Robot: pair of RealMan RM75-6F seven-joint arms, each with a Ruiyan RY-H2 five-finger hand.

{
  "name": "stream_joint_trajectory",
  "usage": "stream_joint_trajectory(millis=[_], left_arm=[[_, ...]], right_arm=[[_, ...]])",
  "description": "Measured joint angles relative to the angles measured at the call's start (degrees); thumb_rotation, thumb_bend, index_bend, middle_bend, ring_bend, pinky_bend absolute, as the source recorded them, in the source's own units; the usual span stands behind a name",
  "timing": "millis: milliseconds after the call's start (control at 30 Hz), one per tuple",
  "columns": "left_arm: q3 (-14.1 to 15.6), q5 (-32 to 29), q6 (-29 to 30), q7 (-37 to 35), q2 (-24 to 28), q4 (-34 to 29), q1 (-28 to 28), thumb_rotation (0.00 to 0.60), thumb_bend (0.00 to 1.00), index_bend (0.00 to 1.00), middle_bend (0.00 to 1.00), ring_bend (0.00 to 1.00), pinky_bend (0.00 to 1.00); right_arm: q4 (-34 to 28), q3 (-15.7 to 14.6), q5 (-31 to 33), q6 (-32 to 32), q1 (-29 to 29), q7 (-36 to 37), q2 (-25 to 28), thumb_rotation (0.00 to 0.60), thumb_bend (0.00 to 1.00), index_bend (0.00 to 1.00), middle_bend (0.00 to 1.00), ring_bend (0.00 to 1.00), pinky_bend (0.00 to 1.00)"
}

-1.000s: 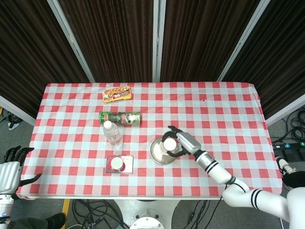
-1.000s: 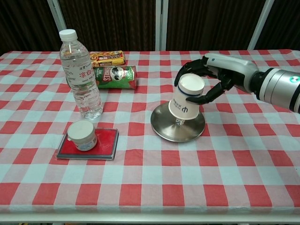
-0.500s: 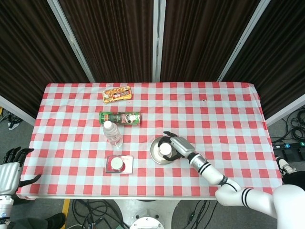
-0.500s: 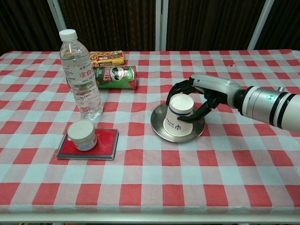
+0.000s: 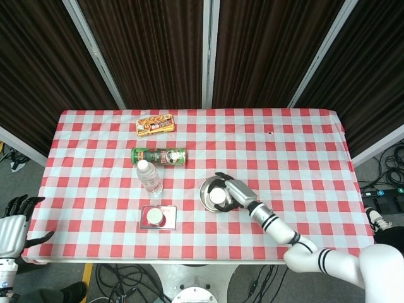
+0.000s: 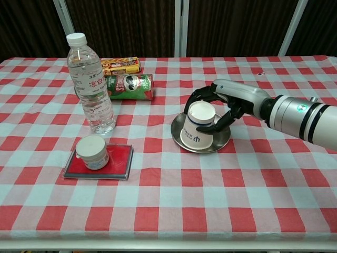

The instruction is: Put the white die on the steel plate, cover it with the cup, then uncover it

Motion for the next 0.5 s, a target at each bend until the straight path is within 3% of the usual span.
stream_joint_trajectory(millis=[300, 500], left_arm=[[0.09, -0.26, 0.23, 0.06, 0.31, -0.41, 0.4, 0.6, 0.07, 0.2, 0.19, 0.1, 0.08], [-0.01, -0.2, 0.04, 0.44, 0.36, -0.57, 0.2, 0.6, 0.07, 0.2, 0.19, 0.1, 0.08]], right_arm=[[5.22, 2.25, 3.51, -0.92, 0.94, -0.07, -2.26, 0.6, 0.27, 0.51, 0.28, 0.04, 0.08], [1.99, 0.05, 0.17, -0.92, 1.06, 2.63, -0.55, 0.6, 0.27, 0.51, 0.28, 0.04, 0.07]])
